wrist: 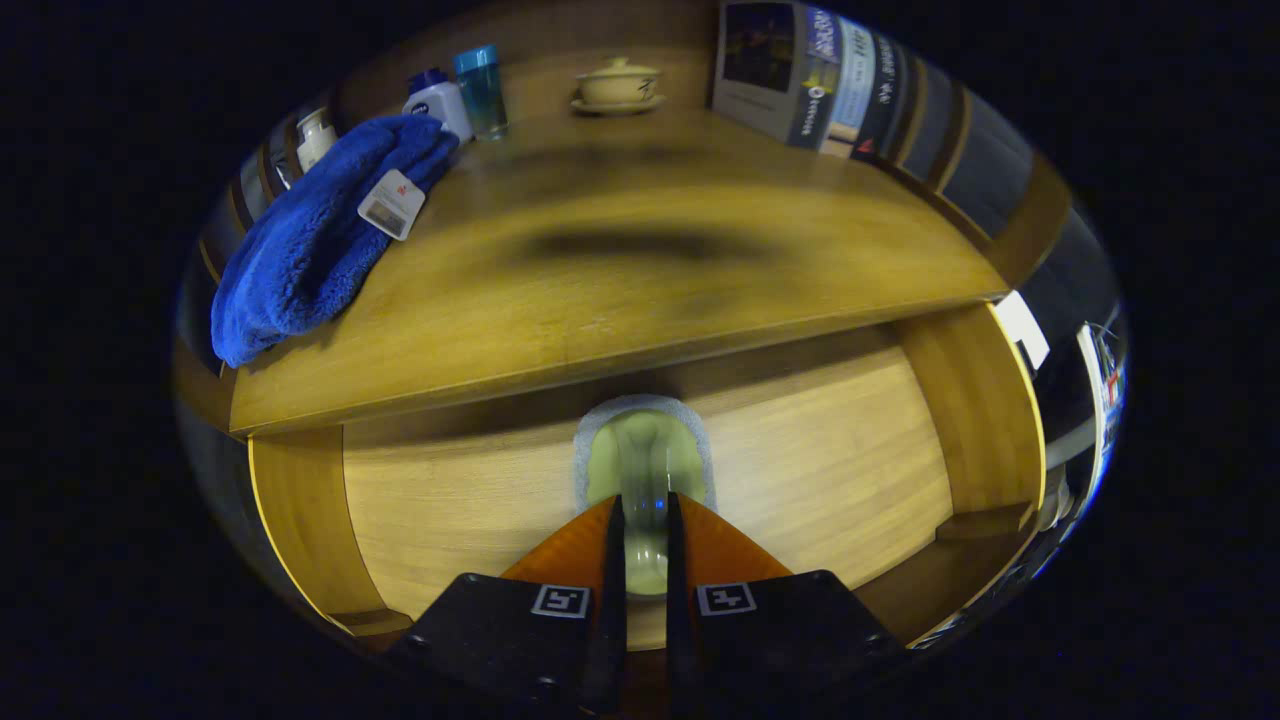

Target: Pull open the drawer, take out the items inside it, and place them on the countertop above the cabinet.

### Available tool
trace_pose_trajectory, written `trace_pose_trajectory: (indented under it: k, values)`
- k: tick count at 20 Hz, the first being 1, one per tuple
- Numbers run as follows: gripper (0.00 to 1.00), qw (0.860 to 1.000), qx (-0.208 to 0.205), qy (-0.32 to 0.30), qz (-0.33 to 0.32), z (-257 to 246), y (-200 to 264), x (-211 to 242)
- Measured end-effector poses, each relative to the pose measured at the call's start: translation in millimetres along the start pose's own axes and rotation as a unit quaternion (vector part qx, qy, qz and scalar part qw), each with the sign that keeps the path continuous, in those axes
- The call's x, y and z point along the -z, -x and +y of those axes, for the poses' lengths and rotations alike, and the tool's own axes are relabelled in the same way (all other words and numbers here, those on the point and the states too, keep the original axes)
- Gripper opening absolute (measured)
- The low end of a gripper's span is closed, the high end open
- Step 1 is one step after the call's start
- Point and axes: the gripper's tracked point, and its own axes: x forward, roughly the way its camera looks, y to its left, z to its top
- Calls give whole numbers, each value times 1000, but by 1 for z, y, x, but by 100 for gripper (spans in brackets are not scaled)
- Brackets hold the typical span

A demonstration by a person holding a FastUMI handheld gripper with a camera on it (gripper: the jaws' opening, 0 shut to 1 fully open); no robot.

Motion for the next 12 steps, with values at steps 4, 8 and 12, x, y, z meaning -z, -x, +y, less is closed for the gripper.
trace_pose_trajectory:
  k: [4,8,12]
  values:
    - [25,999,17,22,-39,-8,32,6]
    - [25,996,27,27,-76,-15,66,9]
    - [25,982,55,22,-180,-34,116,-19]
